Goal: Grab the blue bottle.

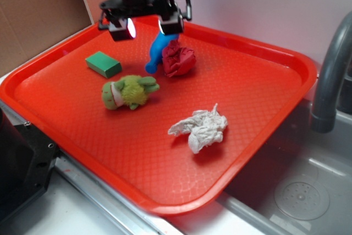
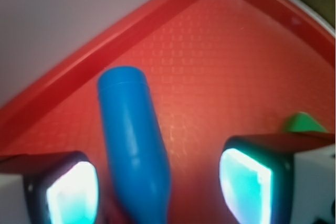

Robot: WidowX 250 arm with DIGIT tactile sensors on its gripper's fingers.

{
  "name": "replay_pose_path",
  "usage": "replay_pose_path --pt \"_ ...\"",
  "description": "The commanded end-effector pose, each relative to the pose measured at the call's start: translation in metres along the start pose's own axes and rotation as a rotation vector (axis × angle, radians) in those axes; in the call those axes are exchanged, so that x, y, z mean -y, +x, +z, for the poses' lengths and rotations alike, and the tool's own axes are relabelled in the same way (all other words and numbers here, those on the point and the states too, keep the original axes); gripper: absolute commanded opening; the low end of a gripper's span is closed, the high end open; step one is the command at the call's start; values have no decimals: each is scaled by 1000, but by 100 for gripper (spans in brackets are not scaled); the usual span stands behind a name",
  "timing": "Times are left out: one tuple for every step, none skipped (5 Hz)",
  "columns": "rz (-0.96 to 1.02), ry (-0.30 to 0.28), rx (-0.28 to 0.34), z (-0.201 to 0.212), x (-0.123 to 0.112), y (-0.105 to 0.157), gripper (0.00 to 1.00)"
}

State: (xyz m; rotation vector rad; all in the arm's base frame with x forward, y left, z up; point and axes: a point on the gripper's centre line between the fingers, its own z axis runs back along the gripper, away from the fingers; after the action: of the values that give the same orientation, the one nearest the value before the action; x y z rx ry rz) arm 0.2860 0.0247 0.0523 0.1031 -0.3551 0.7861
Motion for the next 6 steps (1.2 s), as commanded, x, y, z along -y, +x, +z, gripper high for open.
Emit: replay_pose_path --pt "11 -32 18 -22 6 24 100" --pt "2 -28 15 -27 7 24 0" --pt "-4 -18 5 -29 7 26 0" --pt "-61 -15 -28 -20 9 25 0" --pt "-195 -27 -96 22 12 27 0" --pt "-312 -57 -159 68 10 26 0"
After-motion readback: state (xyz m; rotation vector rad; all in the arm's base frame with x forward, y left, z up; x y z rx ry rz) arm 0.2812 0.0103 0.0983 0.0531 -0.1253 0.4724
